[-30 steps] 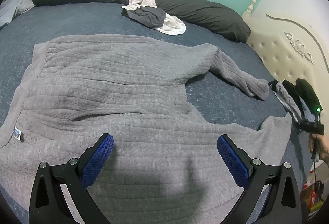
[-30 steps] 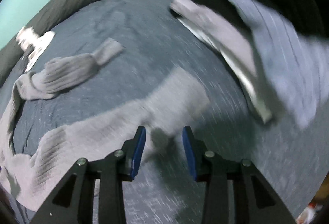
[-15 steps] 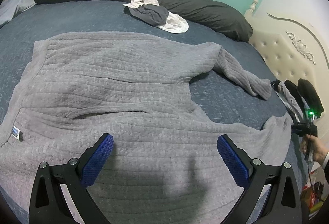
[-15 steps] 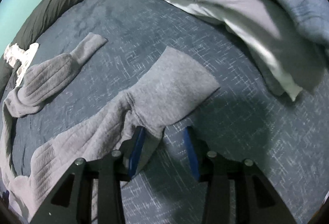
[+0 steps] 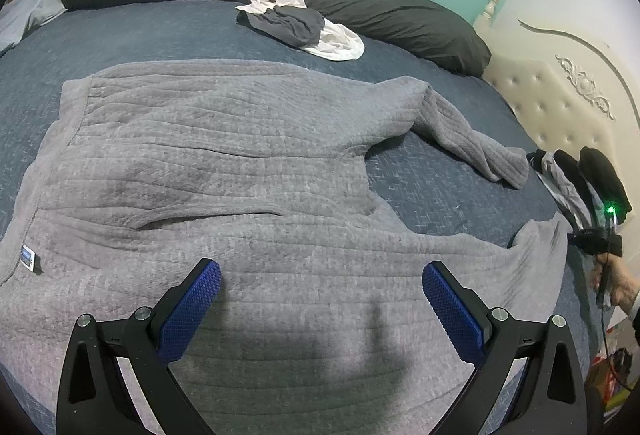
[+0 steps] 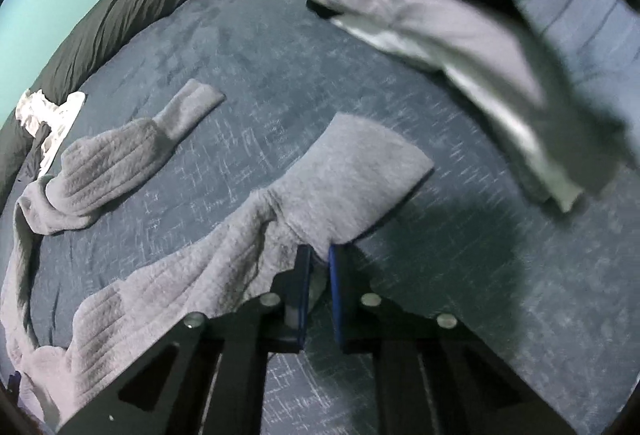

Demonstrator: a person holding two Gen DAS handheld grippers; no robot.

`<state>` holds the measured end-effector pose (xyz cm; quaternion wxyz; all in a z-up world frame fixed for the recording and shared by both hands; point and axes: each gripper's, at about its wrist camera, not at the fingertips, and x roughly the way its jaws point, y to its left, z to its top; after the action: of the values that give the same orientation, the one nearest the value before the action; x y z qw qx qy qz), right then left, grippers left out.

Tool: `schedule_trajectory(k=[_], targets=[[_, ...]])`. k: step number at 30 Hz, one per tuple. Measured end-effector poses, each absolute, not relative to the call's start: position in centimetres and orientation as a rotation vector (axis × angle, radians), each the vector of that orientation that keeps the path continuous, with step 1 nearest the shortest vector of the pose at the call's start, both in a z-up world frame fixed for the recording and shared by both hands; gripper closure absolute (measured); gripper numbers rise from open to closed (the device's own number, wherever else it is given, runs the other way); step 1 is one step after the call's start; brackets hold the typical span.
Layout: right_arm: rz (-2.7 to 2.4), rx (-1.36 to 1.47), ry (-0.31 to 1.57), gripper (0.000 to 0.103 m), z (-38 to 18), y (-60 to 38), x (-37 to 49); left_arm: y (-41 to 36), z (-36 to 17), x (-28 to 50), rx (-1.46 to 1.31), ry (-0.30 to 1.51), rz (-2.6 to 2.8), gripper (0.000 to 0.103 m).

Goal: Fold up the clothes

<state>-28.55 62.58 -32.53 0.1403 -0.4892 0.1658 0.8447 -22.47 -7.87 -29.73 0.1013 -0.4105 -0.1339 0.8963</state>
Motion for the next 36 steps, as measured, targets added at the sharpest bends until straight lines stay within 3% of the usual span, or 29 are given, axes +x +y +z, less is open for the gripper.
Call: schedule_trajectory(k=[8, 19, 24, 28, 36], targets=[[2.415, -1.397, 0.454, 0.096, -29.1, 64.2, -25.3, -8.3, -28.9, -22.1, -1.183, -0.408, 2.655, 0.000], [2.351, -1.508, 0.497, 0.095, -33.3, 65.3, -23.5, -8.2, -28.8, -22.2, -1.178, -0.406, 2.657, 0.000], [2.464, -1.357, 0.436, 0.086, -29.7, 65.2, -22.7, -7.9, -29.0, -22.3, -1.185, -0.403, 2.654, 0.000], [2.481, -1.349, 0.340, 0.060, -29.1, 64.8, -24.3, -7.6, -29.0, -22.2, -1.187, -0.386, 2.656, 0.000], [2.548, -1.420, 0.262, 0.058, -30.6, 62.0, -28.1, -7.6, -29.1, -22.4, -1.185, -0.383, 2.665, 0.000]])
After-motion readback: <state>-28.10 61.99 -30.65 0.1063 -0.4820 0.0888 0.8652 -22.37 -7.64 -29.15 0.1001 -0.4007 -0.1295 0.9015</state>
